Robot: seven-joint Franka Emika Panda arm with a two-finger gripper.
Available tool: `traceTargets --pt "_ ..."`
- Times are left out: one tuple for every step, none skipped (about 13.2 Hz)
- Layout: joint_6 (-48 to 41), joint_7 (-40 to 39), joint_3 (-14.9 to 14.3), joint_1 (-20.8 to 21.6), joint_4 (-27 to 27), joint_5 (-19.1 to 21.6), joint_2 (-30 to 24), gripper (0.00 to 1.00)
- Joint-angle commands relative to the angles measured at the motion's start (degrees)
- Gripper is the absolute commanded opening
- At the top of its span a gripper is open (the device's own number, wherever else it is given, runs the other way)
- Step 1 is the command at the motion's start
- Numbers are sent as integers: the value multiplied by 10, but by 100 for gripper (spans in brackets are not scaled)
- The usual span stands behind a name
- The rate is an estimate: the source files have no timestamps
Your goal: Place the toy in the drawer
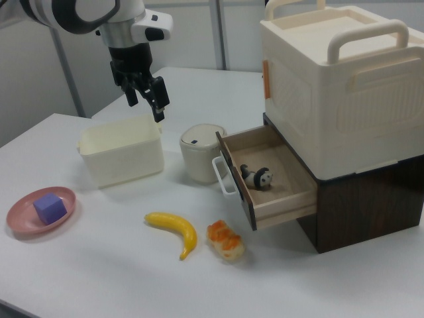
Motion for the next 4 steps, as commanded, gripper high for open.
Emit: traceTargets --pt "23 -21 -14 4 -18 11 -12 100" --pt "23 -31 -15 4 -16 11 -8 100" --pt "20 -29 -13 5 -16 11 -5 100" --pt "20 -24 -11 6 -16 11 -5 100"
